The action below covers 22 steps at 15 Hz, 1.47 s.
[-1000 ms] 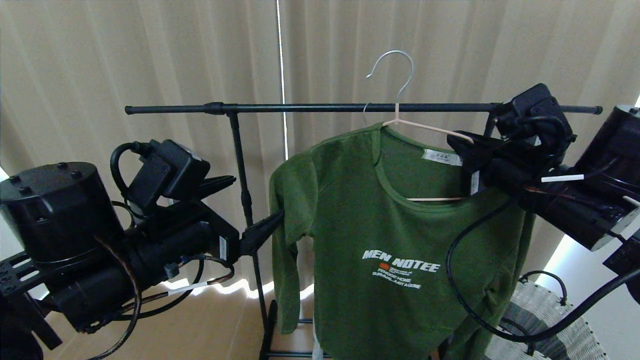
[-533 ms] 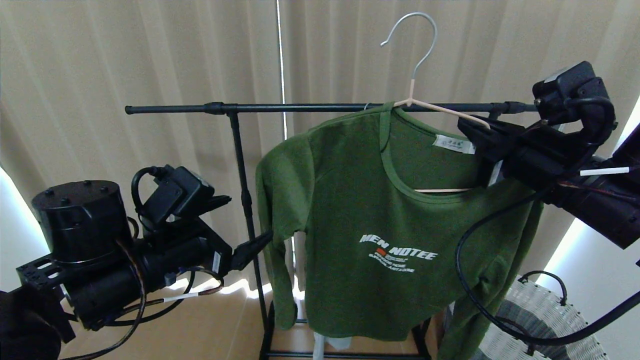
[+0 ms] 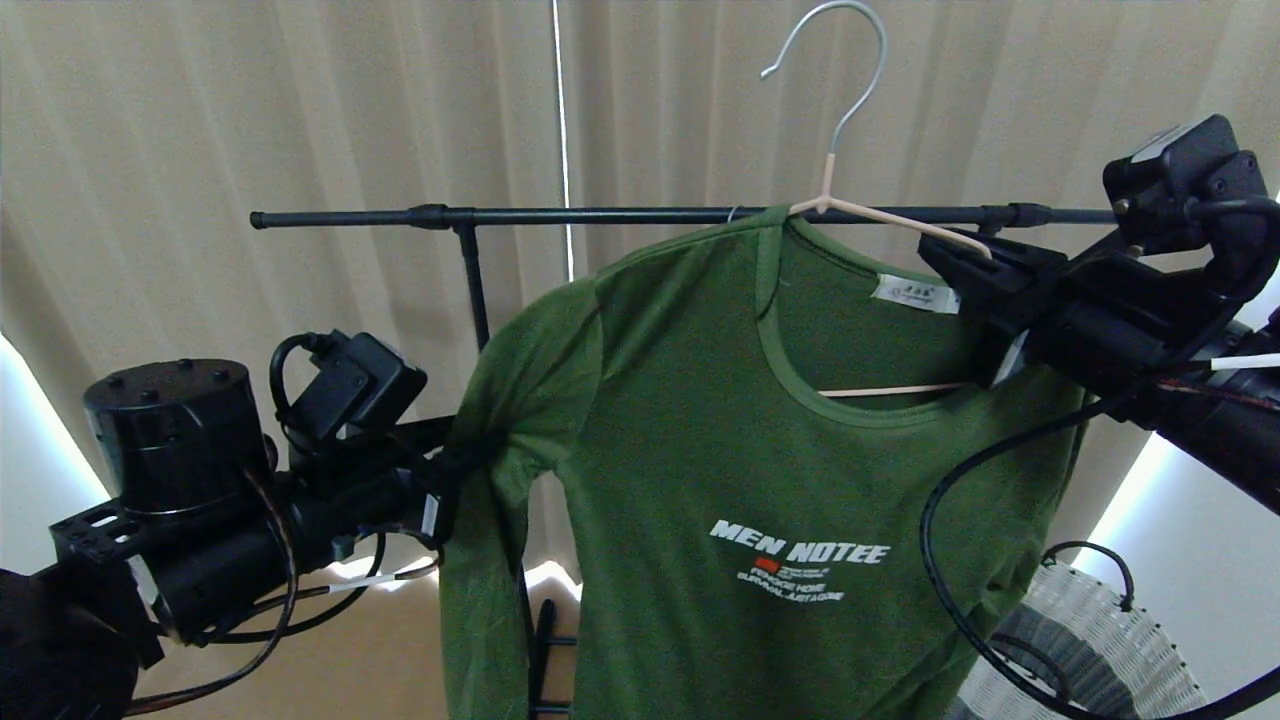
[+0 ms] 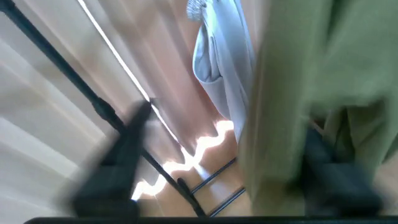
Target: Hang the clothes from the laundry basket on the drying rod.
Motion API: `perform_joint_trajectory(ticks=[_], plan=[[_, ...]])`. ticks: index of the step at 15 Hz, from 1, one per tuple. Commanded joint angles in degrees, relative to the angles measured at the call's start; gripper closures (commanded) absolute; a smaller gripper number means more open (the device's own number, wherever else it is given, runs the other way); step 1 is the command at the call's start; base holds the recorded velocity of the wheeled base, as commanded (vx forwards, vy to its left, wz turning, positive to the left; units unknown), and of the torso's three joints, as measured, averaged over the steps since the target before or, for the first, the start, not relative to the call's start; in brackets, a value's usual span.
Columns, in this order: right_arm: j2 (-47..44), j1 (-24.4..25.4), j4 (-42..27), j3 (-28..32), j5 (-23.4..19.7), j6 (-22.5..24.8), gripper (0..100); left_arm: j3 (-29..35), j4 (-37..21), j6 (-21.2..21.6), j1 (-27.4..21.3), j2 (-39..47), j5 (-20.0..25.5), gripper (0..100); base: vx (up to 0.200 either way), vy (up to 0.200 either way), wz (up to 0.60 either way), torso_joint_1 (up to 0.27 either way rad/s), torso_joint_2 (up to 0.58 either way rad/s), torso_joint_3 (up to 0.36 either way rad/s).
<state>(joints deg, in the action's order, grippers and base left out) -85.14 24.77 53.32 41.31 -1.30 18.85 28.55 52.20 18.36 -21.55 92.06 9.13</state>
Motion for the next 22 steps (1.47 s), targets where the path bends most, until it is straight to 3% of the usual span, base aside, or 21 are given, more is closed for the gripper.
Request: perform_joint_trajectory(ticks=[1,8,14,15,20,22], plan=[[0.06,-0.07,0.03,-0.18,0.25,0.05,100,-0.78,0.09,0.36,1.60,-0.04,-0.08,100,0.000,0.000,0.00,0.000,0.00,0.000],[0.06,-5.00,-0.59,-0.27,0.51,0.23,100,-10.71,13.98,2.30,10.92,0.22,0.10,100,0.000,0.000,0.00,0.000,0.00,0.000],[0.15,-5.00,-0.68,-0.27,0.51,0.31,100,-11.85,14.95,1.94,10.39,-0.13,0.01,100,0.000,0.000,0.00,0.000,0.00,0.000],[0.15,-5.00,-0.68,-0.27,0.51,0.31,100,-11.85,14.95,1.86,10.13,-0.22,0.01,0,0.000,0.000,0.00,0.000,0.00,0.000],[-0.11,-8.34,-1.99,-0.44,0.86,0.31,100,-11.41,14.86,-0.87,7.93,-2.77,0.45,0,0.000,0.000,0.00,0.000,0.00,0.000],[1.12,-10.80,-5.77,-0.44,2.36,0.40,100,-11.41,11.26,-3.24,5.56,-5.75,0.45,0,0.000,0.000,0.00,0.000,0.00,0.000]])
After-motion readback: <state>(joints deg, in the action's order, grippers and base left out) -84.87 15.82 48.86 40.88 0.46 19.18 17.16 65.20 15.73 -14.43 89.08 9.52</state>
